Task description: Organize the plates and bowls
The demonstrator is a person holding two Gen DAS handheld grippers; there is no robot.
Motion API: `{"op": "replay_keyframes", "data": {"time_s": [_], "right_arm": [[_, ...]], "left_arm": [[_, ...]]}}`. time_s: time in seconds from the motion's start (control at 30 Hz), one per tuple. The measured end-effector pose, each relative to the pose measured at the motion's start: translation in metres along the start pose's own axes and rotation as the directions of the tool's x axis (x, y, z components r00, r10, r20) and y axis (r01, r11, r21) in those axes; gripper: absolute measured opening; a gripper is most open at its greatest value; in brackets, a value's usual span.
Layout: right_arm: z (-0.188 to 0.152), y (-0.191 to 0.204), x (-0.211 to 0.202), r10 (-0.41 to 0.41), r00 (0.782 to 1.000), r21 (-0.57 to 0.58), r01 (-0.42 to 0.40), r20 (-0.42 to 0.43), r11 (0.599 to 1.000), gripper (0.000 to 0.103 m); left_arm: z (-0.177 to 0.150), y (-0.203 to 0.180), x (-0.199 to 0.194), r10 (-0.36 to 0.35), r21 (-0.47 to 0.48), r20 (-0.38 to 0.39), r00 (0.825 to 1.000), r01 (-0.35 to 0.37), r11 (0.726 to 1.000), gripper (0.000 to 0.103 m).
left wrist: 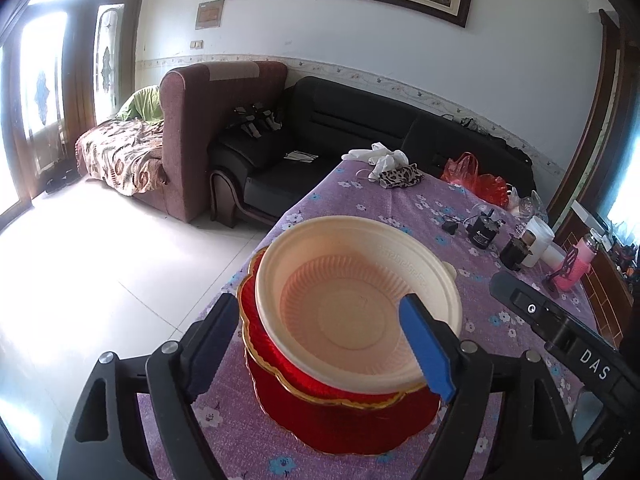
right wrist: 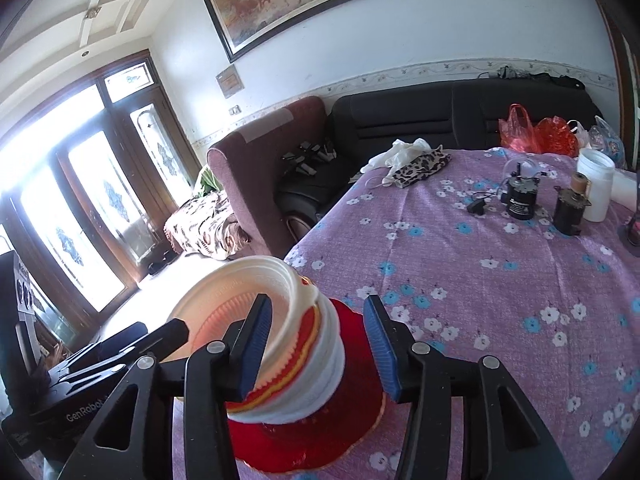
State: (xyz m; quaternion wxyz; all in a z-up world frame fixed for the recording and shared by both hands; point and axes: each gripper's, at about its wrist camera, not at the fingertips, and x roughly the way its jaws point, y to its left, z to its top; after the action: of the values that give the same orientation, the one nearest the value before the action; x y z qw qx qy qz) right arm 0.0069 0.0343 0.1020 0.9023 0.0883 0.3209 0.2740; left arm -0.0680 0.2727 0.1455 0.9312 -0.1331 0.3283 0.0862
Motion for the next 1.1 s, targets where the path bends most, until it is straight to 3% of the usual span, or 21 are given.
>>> {"op": "replay_keyframes", "data": {"time_s": [0.27,0.5,0.73,0.9,1.1], "right_arm": [[-0.046,-0.019,-0.029,-0.036,0.999,0.017,0.037,-0.021,0.999,0.061],[-0.084,-0.024,-0.039,-0.023,0.998,0.043,0.025,-0.057,0.999,0.061],[-0.112,-0.006,-0.046,-0.068,0.996,-0.057,0.065,-0.054,0.996,0.067],[-0.129,-0.001,-0.046,-0.056,0.996,-0.086,0.05,-0.071,0.995,0.067],[-0.136,0.0,-0.047,-0.056,0.996,-0.094,0.049,-0.075,0.994,0.067]], "left_arm": [[-0.032,-0.013,-0.043,0.066,-0.003,0.105,0.992,-0.066,0.998,0.089],[-0.062,-0.035,-0.066,0.144,0.023,0.192,0.971,-0.151,0.988,0.097],[-0.087,-0.052,-0.07,0.192,0.058,0.221,0.956,-0.21,0.976,0.103],[-0.102,-0.061,-0.066,0.218,0.097,0.214,0.952,-0.242,0.965,0.103],[-0.109,-0.059,-0.076,0.226,0.06,0.247,0.942,-0.247,0.967,0.103]]}}
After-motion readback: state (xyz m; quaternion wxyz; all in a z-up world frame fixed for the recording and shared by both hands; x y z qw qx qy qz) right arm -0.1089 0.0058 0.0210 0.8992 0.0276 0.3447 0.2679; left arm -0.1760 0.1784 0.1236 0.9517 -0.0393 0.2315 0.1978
